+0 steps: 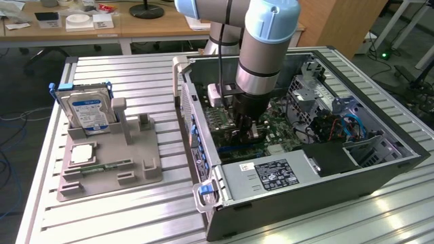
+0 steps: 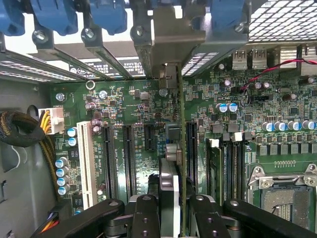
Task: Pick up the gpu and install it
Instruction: 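Insert the gpu into the slot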
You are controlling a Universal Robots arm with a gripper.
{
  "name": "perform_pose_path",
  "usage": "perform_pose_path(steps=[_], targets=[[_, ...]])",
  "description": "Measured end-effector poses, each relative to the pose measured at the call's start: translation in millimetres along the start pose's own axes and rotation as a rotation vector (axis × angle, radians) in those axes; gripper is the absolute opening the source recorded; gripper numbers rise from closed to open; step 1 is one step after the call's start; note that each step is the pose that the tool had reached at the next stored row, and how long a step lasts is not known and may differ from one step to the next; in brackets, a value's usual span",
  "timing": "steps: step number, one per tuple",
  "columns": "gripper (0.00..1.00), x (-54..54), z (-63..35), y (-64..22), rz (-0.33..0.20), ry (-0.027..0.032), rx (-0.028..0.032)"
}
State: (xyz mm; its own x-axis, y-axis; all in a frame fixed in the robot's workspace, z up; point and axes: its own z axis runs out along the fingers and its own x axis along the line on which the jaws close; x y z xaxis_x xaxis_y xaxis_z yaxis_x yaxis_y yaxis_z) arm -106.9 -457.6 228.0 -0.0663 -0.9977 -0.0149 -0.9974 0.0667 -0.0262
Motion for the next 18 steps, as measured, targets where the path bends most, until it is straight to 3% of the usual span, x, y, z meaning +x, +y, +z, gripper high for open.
perform_pose_path(steps=[18], targets=[[0.28, 0.1, 4.9, 0.1, 0.000, 0.0001, 0.0000]])
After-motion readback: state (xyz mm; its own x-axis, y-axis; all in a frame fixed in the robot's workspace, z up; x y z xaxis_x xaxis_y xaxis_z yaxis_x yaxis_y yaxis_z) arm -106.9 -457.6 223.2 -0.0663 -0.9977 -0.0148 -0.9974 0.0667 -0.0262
